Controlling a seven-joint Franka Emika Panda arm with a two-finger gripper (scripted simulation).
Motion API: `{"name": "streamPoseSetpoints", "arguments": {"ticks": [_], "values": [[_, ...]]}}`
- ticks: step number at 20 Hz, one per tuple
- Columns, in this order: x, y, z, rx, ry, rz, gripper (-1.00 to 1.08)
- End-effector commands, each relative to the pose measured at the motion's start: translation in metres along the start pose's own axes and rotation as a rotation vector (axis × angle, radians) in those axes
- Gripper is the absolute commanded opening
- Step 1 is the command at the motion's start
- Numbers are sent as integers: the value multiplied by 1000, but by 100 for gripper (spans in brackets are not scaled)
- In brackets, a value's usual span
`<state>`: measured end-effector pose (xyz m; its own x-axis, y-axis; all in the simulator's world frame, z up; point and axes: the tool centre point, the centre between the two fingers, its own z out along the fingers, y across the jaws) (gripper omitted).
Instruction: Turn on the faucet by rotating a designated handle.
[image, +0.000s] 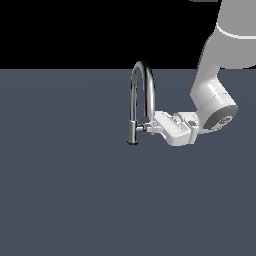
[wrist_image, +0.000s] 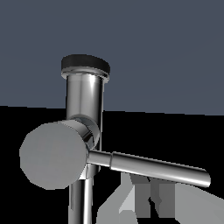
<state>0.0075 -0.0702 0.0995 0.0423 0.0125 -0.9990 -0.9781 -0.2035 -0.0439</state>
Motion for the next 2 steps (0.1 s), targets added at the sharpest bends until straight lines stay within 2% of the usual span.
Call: {"name": "streamPoseSetpoints", "arguments": {"ticks": [1, 2], "values": [[34, 18, -8, 20, 4, 37, -100], [34, 18, -8, 20, 4, 37, -100]]}}
